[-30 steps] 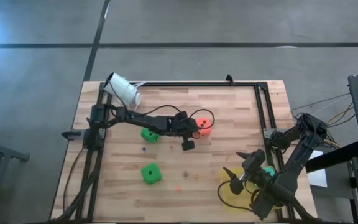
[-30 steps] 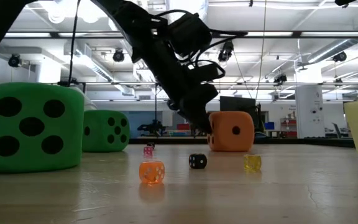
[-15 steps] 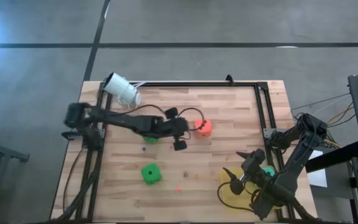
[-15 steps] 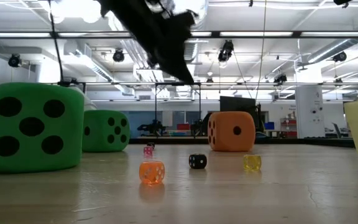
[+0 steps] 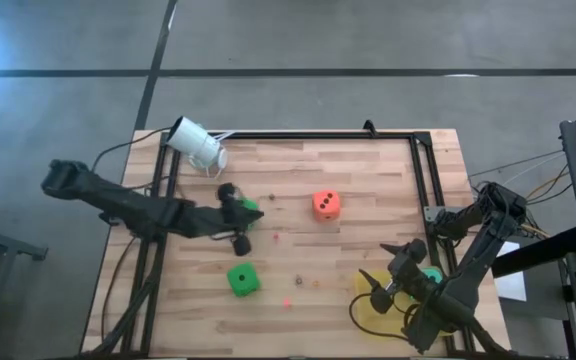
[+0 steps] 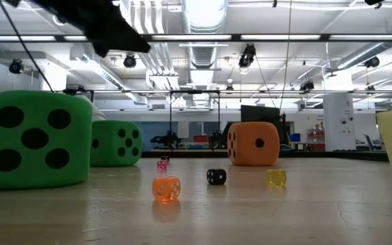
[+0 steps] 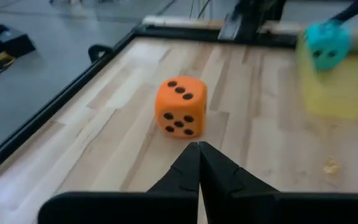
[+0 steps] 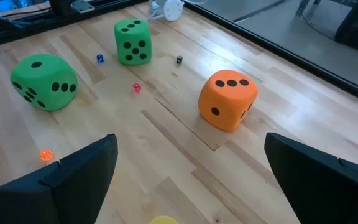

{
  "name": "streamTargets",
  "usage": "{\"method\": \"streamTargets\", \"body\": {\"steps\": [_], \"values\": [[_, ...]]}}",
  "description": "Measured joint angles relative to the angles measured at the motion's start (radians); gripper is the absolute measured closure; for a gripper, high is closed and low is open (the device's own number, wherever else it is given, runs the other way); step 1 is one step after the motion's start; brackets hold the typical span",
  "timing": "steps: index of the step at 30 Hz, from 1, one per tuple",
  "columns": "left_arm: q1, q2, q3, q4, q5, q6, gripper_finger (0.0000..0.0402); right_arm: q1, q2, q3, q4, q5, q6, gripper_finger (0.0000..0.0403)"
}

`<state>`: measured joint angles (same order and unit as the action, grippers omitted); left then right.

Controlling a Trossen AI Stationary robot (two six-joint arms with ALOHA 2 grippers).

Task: Pick & Place Dice
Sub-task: Put the large orange die into the yellow bin

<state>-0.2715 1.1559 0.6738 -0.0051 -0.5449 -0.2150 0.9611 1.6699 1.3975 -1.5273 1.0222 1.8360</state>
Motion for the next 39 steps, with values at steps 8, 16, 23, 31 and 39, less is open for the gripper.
{"method": "streamTargets", "body": {"steps": [8,16,23,31,39], "values": [[-0.057,-0.211,-0.206,0.114,0.001,-0.002,0.0396,-0.002,0.000,0.000,-0.001,0.003,0.001,0.0003],[-0.065,-0.301,-0.264,0.181,0.005,0.030,0.0396,-0.010,0.000,0.000,0.000,0.027,-0.003,0.0003],[-0.066,-0.308,-0.265,0.178,0.013,0.032,0.0396,-0.017,0.000,0.000,0.002,0.027,-0.003,0.0003],[-0.067,-0.308,-0.265,0.162,0.014,0.032,0.0396,-0.130,0.000,0.060,0.007,-0.146,-0.241,0.0003],[-0.067,-0.308,-0.265,0.162,0.014,0.033,0.0396,-0.430,-0.032,0.117,0.025,-0.329,-0.367,0.0003]]}}
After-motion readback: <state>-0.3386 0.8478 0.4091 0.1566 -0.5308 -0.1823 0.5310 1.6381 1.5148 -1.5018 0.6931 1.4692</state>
